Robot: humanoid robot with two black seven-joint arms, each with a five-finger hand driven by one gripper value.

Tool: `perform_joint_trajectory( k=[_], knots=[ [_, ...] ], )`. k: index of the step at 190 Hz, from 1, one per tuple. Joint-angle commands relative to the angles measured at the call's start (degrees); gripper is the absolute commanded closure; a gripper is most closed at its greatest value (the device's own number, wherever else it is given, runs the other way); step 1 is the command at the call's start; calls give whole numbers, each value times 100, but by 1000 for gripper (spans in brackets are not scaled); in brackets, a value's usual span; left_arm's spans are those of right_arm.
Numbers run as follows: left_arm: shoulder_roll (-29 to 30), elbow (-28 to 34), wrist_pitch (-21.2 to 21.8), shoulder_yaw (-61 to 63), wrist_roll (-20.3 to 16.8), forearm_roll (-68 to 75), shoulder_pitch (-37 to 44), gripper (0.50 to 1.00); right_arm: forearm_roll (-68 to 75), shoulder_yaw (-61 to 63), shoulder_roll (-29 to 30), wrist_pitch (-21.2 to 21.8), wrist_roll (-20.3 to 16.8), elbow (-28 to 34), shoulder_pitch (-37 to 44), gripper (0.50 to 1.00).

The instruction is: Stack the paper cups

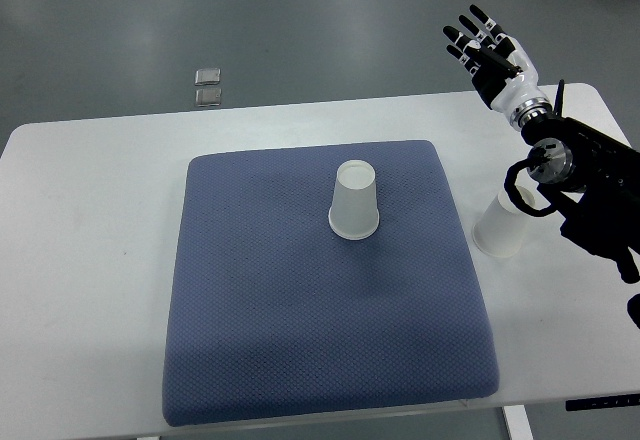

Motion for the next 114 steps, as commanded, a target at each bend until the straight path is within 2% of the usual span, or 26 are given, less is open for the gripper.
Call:
perform_joint_trajectory(
  k=[1,114],
  knots=[
    [0,-3,0,4,0,1,1,500,0,0,0,1,0,0,0,589],
    [0,32,-9,-14,0,10,71,500,0,0,-8,18,0,9,0,589]
  ],
)
